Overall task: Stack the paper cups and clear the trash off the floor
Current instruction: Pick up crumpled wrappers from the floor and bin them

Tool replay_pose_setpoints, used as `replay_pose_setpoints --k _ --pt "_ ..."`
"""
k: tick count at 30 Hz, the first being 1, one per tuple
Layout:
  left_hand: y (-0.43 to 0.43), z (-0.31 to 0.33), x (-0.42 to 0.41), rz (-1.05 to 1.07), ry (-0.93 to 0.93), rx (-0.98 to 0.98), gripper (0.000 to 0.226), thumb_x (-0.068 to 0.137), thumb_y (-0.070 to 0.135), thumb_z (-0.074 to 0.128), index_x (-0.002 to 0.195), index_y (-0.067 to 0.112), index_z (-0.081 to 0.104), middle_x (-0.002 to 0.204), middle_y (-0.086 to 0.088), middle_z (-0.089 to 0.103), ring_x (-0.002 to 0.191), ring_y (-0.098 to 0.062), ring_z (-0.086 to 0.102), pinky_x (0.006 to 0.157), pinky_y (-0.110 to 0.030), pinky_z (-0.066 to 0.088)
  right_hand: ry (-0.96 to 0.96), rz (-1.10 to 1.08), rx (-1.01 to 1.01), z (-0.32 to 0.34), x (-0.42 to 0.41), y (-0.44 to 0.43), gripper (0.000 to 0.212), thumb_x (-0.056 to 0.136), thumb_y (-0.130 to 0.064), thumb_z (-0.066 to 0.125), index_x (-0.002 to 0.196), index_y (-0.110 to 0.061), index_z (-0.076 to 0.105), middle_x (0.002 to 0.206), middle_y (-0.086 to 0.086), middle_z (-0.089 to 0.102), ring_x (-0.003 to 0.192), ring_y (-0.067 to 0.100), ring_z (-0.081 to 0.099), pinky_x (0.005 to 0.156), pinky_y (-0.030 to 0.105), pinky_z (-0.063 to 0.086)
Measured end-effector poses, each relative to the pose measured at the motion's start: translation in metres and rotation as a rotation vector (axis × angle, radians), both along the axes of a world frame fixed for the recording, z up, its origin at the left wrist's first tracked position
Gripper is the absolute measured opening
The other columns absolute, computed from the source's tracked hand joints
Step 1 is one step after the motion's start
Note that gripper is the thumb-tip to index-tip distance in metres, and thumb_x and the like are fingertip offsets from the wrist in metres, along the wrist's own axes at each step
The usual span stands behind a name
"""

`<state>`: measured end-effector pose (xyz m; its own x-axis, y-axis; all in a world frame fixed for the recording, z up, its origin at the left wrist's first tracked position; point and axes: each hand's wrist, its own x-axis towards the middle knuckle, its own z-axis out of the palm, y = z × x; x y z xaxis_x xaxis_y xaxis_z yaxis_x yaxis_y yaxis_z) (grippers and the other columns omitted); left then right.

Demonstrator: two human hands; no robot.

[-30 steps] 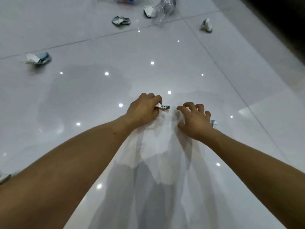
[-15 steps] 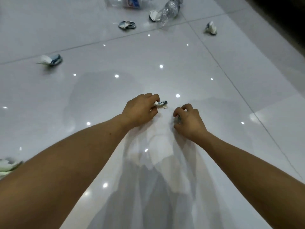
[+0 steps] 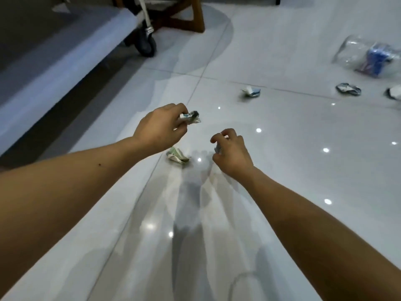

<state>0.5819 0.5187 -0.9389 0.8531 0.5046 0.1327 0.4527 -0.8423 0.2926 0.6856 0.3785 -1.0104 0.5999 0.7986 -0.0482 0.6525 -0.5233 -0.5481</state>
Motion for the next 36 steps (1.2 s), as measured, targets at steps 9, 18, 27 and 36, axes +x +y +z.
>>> replay_pose_setpoints --k 9,18,27,36 --pt "0.019 0.056 -0.11 0.021 -0.149 -0.068 0.02 0.087 0.022 0.051 0.105 0.015 0.054 0.097 -0.003 0.057 0.088 -0.027 0.051 0.071 -0.033 0.04 -0.082 0.214 -0.128 0.105 -0.073 0.015 0.044 0.085 -0.017 0.057 0.127 -0.023 0.047 0.129 0.003 0.042 0.109 0.025 0.051 0.085 0.025 0.041" --pt "0.082 0.097 -0.388 0.15 -0.052 -0.108 0.02 0.078 0.03 0.05 0.087 0.013 0.056 0.081 0.001 0.055 0.086 -0.027 0.057 0.071 -0.032 0.041 -0.139 0.639 -0.404 0.142 -0.276 0.114 0.048 0.086 -0.025 0.061 0.131 -0.027 0.044 0.13 0.003 0.044 0.112 0.023 0.052 0.096 0.03 0.046" --pt "0.099 0.086 -0.615 0.561 -0.015 -0.093 0.018 0.083 0.021 0.056 0.1 0.017 0.059 0.096 -0.005 0.064 0.092 -0.027 0.058 0.079 -0.035 0.047 -0.215 1.097 -0.305 0.157 -0.492 0.211 0.047 0.086 -0.03 0.061 0.129 -0.031 0.044 0.129 0.0 0.043 0.112 0.018 0.049 0.096 0.03 0.044" --pt "0.114 0.136 -0.765 0.9 -0.229 0.068 0.012 0.084 0.016 0.055 0.094 0.01 0.06 0.083 0.0 0.054 0.079 -0.02 0.05 0.065 -0.024 0.031 -0.224 1.232 0.136 0.217 -0.657 0.304 0.053 0.083 -0.025 0.064 0.132 -0.026 0.044 0.133 0.008 0.045 0.124 0.021 0.044 0.098 0.02 0.031"
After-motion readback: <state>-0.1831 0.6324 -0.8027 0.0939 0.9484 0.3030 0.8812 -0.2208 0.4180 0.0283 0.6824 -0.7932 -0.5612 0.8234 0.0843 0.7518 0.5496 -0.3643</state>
